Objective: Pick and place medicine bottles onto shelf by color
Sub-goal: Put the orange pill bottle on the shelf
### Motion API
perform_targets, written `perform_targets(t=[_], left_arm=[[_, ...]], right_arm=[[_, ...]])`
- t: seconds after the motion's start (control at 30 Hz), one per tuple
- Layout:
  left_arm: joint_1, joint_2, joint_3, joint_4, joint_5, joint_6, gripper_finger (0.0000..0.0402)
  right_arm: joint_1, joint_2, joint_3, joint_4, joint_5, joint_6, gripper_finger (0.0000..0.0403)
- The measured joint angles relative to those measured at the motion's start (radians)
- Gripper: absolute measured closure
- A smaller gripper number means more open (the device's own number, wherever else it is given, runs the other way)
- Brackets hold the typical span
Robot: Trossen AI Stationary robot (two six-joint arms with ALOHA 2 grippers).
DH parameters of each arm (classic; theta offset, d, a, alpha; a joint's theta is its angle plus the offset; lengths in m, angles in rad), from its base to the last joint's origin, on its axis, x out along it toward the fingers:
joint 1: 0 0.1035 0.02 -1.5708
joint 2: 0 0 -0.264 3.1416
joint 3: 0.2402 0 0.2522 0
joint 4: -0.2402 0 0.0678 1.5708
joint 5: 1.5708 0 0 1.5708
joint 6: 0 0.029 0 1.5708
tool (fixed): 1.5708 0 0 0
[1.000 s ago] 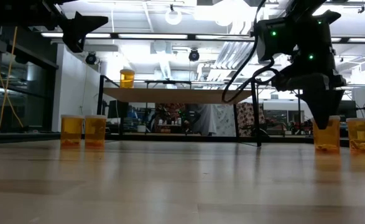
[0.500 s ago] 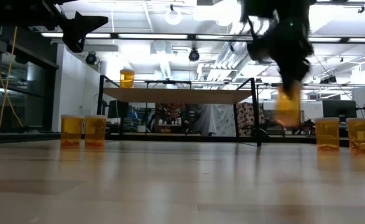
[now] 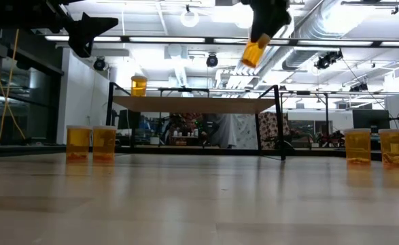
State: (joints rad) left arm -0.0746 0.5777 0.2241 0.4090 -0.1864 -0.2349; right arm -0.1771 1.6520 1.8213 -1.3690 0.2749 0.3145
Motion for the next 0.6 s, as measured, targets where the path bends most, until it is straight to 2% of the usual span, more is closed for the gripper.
perform_targets(t=[0.13, 0.3, 0.6], left_arm=[[0.000, 0.000, 0.000, 0.000, 0.000, -0.007, 0.0135], [0.000, 0.000, 0.000, 0.000, 0.000, -0.021, 0.0135], [0.000, 0.000, 0.000, 0.000, 0.000, -0.017, 0.0135]], right_arm=[[-0.076, 0.126, 0.115, -0.089, 0.013, -0.047, 0.0203], [-0.139, 0.231, 0.171, -0.119, 0.012, -0.107, 0.0203], [-0.209, 0.273, 0.175, -0.141, 0.012, -0.140, 0.0195]])
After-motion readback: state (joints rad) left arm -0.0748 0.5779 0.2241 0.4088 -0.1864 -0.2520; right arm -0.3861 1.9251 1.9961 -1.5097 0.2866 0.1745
